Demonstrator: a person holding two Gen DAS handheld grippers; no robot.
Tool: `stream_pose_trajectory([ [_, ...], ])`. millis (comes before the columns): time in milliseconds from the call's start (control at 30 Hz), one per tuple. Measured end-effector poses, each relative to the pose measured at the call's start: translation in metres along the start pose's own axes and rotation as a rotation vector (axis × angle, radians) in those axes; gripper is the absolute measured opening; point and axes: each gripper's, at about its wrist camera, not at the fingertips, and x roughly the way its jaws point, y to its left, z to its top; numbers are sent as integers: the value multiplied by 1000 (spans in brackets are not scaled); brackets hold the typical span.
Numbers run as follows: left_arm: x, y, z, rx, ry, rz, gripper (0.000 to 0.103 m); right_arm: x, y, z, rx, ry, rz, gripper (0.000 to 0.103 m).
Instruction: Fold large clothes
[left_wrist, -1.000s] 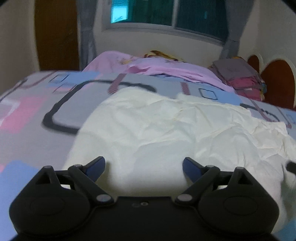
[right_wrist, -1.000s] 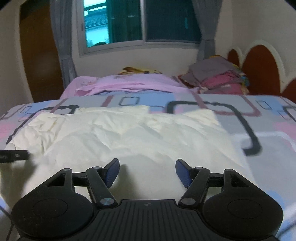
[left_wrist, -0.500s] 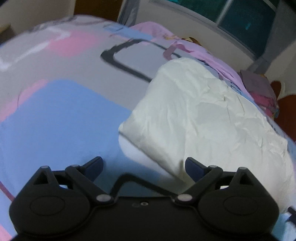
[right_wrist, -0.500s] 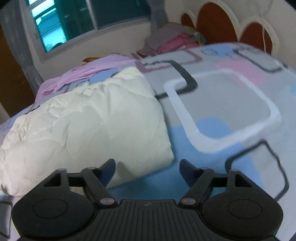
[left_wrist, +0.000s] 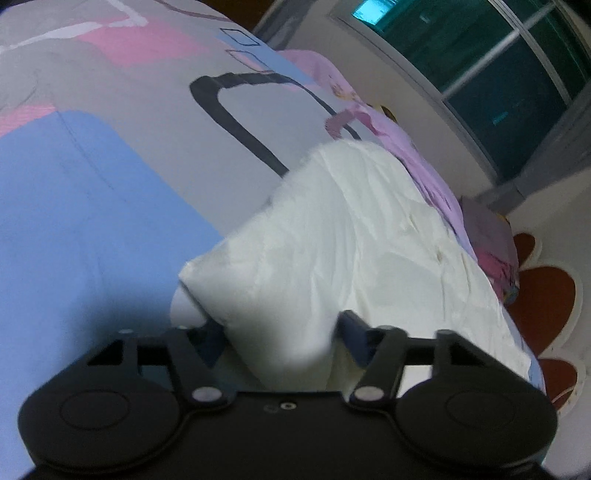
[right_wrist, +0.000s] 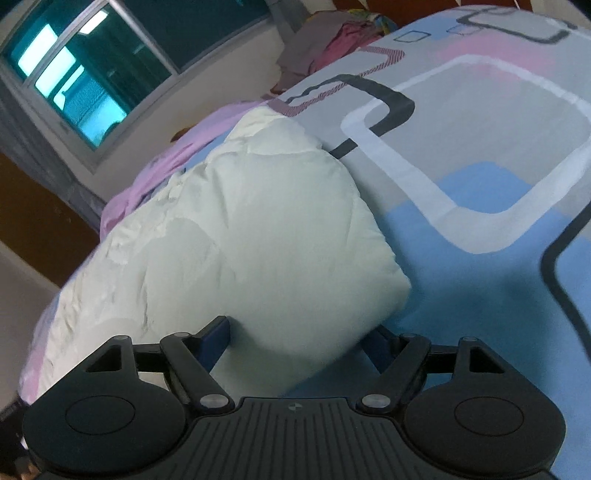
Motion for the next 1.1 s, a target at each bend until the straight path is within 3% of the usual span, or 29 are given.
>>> stream_pose_trajectory([
  [33,0,0,1,1,-3,0,52,2,0,1,2,-8,1,75],
  [233,-1,-4,1,13,-14,1,25,4,3,7,7,-31,21,42],
  [300,-6,-8,1,20,-26,0,20,-2,6,9,-11,-38,29,32],
  [367,-14,-11,1,29,-41,-8,17,-10,9,10,-27,-46,42,29],
  [600,-59,-7,-9,76,-32,-45,16,-53,15,-2,-41,-55,59,26],
  [1100,-174,83,-94,60,57,-97,16,-169,-23,-114,11,-7,14,27],
])
